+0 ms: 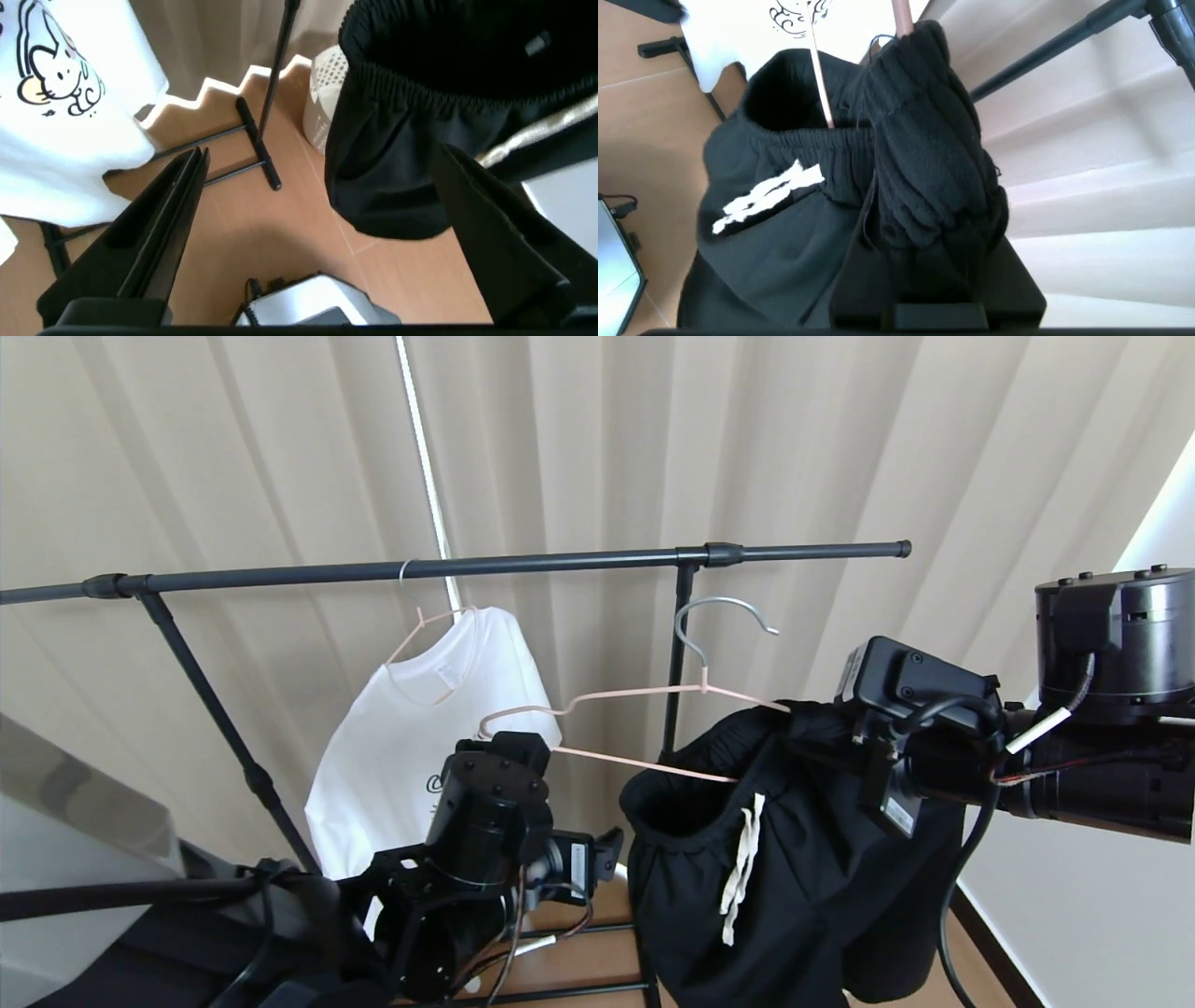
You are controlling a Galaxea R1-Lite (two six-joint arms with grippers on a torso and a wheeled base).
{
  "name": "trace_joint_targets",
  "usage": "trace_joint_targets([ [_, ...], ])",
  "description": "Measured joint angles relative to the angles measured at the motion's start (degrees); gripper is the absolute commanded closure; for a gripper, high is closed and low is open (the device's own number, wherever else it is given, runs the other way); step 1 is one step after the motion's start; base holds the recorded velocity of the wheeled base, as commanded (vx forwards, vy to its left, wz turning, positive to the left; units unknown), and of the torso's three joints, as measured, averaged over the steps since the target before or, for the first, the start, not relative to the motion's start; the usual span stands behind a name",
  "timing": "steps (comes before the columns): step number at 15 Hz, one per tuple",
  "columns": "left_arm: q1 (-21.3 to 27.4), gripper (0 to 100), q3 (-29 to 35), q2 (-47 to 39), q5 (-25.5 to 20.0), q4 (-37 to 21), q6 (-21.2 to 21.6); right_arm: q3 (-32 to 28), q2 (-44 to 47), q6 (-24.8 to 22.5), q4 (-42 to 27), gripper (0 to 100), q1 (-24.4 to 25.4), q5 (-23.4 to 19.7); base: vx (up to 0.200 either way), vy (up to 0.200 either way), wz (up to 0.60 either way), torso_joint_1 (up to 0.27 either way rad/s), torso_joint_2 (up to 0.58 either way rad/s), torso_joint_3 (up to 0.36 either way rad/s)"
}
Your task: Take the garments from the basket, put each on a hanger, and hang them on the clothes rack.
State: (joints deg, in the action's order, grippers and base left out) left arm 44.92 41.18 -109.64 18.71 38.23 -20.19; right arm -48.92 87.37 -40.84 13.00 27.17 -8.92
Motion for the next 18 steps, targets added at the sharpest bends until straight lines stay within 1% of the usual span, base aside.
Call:
trace_joint_targets([
  [3, 0.66, 0, 5.07, -3.69, 1.84, 0.09, -0.11, 0.3, -0.6, 0.0, -0.02, 100, -0.05, 0.0, 0.0, 0.0, 0.0, 0.0, 0.0, 0.0],
  [7, 0.8, 0, 10.69, -8.87, 8.79, 0.24, -0.2, 0.55, -0.9, 0.0, 0.0, 100, 0.17, -0.02, 0.0, 0.0, 0.0, 0.0, 0.0, 0.0],
  [9, 0.99, 0, 13.39, -11.47, 10.96, 0.24, -0.06, 0.57, -0.9, 0.0, 0.0, 100, 0.22, 0.0, 0.0, 0.0, 0.0, 0.0, 0.0, 0.0],
  [13, 1.52, 0, 16.48, -14.99, 11.34, 0.2, 0.46, 0.83, -1.04, -0.07, 0.11, 100, 0.24, -0.02, 0.0, 0.0, 0.0, 0.0, 0.0, 0.0],
  [17, 2.23, 0, 15.08, -16.19, 11.42, 0.2, 0.68, 0.85, -1.1, -0.1, 0.06, 100, 0.22, 0.01, 0.0, 0.0, 0.0, 0.0, 0.0, 0.0],
  [18, 2.32, 100, 14.47, -16.27, 11.39, 0.2, 0.68, 0.79, -1.18, -0.11, 0.06, 100, 0.2, 0.01, 0.0, 0.0, 0.0, 0.0, 0.0, 0.0],
])
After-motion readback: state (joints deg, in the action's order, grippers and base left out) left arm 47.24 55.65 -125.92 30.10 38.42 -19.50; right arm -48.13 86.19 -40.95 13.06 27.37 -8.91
